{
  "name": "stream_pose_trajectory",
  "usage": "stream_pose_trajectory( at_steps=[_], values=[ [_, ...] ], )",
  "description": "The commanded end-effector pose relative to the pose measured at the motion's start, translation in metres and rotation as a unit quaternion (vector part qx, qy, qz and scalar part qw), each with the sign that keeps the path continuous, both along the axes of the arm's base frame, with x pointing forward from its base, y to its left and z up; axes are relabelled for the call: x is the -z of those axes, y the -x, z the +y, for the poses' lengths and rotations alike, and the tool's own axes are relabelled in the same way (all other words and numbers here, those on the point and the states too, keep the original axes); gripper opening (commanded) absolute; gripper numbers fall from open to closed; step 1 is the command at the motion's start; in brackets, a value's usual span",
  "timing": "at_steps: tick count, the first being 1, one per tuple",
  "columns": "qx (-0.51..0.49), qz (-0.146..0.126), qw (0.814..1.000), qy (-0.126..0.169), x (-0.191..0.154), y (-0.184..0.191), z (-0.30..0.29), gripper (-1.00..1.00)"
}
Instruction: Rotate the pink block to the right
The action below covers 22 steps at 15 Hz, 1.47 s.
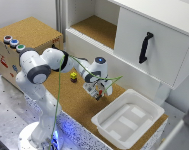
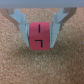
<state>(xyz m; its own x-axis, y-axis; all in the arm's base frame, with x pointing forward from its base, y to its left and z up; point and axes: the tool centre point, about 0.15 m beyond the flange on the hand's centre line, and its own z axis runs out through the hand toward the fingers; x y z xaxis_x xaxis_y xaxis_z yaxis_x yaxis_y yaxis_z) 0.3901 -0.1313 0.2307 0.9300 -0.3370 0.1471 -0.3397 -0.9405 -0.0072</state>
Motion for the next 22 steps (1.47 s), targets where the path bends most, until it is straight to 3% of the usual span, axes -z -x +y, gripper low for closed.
stream_pose_trajectory(
  at_steps=[1,2,7,13,18,22],
  values=[
    [0.118,0.025,0.991,0.064,0.002,0.012,0.028,-1.0],
    [0.139,0.03,0.987,0.07,0.007,0.012,0.032,-1.0],
    [0.268,0.029,0.962,0.046,0.011,0.018,0.013,-1.0],
    [0.421,0.009,0.904,-0.074,0.02,0.011,-0.002,-1.0],
    [0.473,0.003,0.876,-0.095,0.026,-0.009,0.008,-1.0],
    [0.503,0.0,0.862,-0.065,0.025,-0.027,0.002,-1.0]
  ],
)
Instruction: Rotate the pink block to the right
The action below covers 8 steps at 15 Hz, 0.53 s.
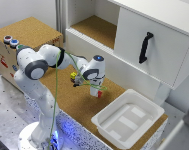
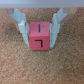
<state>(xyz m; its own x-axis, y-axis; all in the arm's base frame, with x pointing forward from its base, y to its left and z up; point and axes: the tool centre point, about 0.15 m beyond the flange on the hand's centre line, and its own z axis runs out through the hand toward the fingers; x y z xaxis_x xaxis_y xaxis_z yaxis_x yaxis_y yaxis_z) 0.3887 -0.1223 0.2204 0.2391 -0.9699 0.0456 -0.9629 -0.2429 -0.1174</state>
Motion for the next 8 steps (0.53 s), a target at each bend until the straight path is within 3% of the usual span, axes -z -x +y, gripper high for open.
stream_pose_trajectory(
  at_steps=[1,3,5,8],
  values=[
    [0.047,0.016,0.999,0.009,0.016,-0.032,-0.007,-1.0],
    [0.071,0.013,0.997,0.03,0.014,-0.037,-0.004,-1.0],
    [0.084,0.01,0.996,0.014,0.02,-0.044,-0.003,-1.0],
    [0.116,0.029,0.993,0.014,0.018,-0.048,-0.002,-1.0]
  ],
)
